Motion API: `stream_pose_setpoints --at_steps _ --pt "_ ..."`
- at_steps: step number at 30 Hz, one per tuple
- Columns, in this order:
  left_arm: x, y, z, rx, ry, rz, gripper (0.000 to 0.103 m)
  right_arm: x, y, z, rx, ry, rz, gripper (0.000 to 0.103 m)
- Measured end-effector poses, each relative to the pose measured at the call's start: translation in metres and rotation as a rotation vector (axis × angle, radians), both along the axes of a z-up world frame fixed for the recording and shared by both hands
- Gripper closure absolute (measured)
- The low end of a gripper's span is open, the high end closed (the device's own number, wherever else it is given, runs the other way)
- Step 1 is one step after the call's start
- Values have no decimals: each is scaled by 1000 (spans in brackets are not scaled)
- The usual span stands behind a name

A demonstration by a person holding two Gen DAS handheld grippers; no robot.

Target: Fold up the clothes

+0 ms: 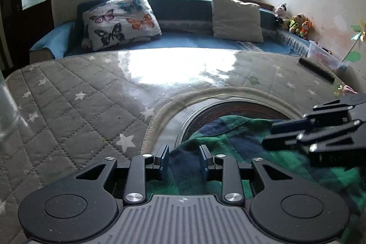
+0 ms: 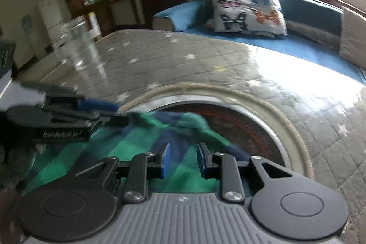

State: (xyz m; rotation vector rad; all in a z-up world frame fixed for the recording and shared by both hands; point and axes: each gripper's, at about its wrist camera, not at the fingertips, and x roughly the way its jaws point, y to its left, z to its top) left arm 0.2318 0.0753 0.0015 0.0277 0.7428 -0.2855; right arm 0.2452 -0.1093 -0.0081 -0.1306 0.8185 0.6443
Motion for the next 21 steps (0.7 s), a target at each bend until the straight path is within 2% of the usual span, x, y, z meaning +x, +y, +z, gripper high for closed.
stream_pose_setpoints --at_steps 2,4,12,21 --pt "-11 -1 4 9 -11 -5 72 -12 6 2 -17 -3 32 76" --pt "-23 0 6 19 -15 -11 72 -24 12 3 -34 -10 59 69" --pt "-77 9 4 31 -31 3 72 -82 36 -5 -121 -75 149 62" --pt "-138 30 -6 16 -59 54 72 -135 59 -4 -94 -126 217 60"
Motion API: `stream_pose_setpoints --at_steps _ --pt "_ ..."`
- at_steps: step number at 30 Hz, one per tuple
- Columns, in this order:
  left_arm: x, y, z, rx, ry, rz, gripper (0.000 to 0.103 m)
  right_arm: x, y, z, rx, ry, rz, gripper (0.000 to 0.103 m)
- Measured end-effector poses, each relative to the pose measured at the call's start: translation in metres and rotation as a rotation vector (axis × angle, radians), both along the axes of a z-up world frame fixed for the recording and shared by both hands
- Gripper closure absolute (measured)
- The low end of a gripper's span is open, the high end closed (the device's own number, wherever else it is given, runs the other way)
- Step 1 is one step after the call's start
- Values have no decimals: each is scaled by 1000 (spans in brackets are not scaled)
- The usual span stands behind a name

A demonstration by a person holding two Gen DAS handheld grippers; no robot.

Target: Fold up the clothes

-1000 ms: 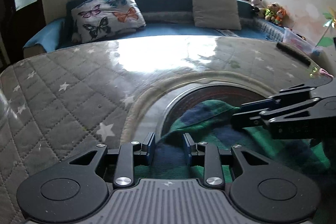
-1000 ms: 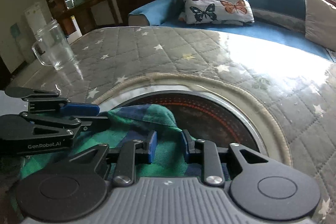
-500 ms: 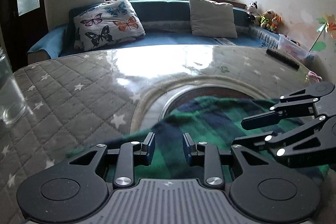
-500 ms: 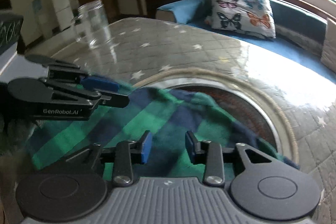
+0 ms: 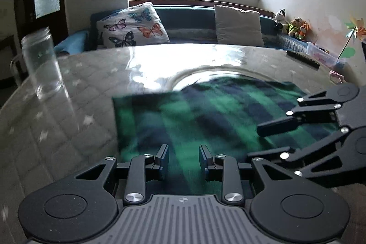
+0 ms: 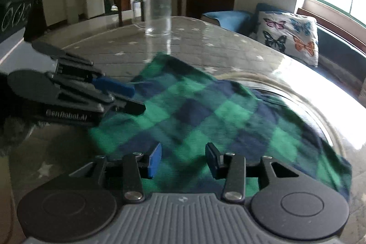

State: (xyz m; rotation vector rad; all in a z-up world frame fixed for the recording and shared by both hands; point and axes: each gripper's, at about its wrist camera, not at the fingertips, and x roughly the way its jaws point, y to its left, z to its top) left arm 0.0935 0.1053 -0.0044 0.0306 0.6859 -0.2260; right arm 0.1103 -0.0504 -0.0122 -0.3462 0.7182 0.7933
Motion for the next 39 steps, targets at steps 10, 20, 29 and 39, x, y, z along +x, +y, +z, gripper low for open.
stream_pose_setpoints --at_steps 10,20,29,39 --pt "-15 16 -5 -28 1 48 72 -23 10 0 81 34 45 58" --pt "-2 15 -11 -30 21 53 72 -25 -75 0 117 71 -164 57" --pt "1 15 -11 -27 27 44 71 -18 -148 -9 122 91 -357 57" --pt "38 10 7 -15 -3 56 71 33 -140 2 145 47 -368 54"
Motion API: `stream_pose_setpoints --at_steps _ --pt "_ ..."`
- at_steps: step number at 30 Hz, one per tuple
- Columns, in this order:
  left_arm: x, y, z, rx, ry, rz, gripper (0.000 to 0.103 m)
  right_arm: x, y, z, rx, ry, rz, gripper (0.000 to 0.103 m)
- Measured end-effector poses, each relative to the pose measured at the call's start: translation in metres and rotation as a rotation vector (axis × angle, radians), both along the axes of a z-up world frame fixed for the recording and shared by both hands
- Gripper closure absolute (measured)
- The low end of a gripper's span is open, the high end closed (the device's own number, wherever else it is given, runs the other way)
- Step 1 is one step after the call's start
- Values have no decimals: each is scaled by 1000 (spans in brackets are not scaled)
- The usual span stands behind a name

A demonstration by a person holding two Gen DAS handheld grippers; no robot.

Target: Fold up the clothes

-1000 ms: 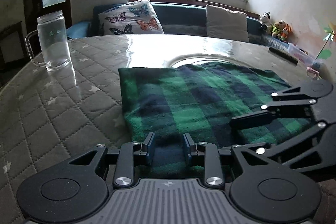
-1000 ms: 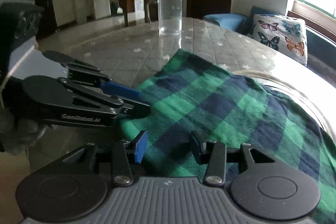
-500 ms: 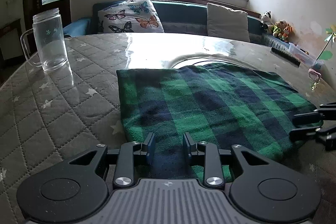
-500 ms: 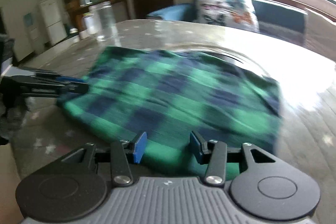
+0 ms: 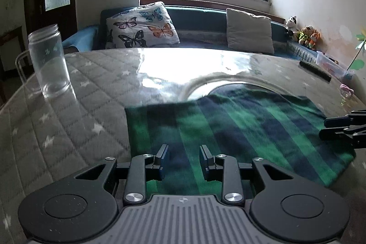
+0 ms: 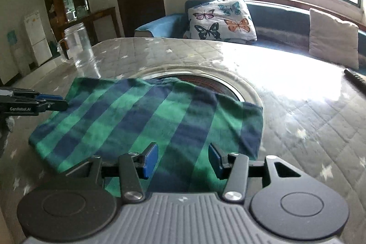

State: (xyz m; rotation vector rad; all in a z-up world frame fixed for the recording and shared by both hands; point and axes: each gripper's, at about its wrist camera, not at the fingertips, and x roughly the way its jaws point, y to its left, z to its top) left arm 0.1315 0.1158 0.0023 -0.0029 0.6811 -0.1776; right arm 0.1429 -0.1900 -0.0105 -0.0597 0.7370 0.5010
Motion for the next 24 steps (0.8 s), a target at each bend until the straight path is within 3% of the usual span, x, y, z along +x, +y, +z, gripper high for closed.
stream_pose_setpoints --at_steps 11,16,24 --pt "63 8 -10 -1 44 45 75 72 -15 -17 -3 47 -103 54" --pt "77 19 -21 -53 68 73 81 83 -20 -24 5 58 -123 54" --pt "72 26 -14 -57 35 91 75 80 -12 -18 -45 12 -117 54"
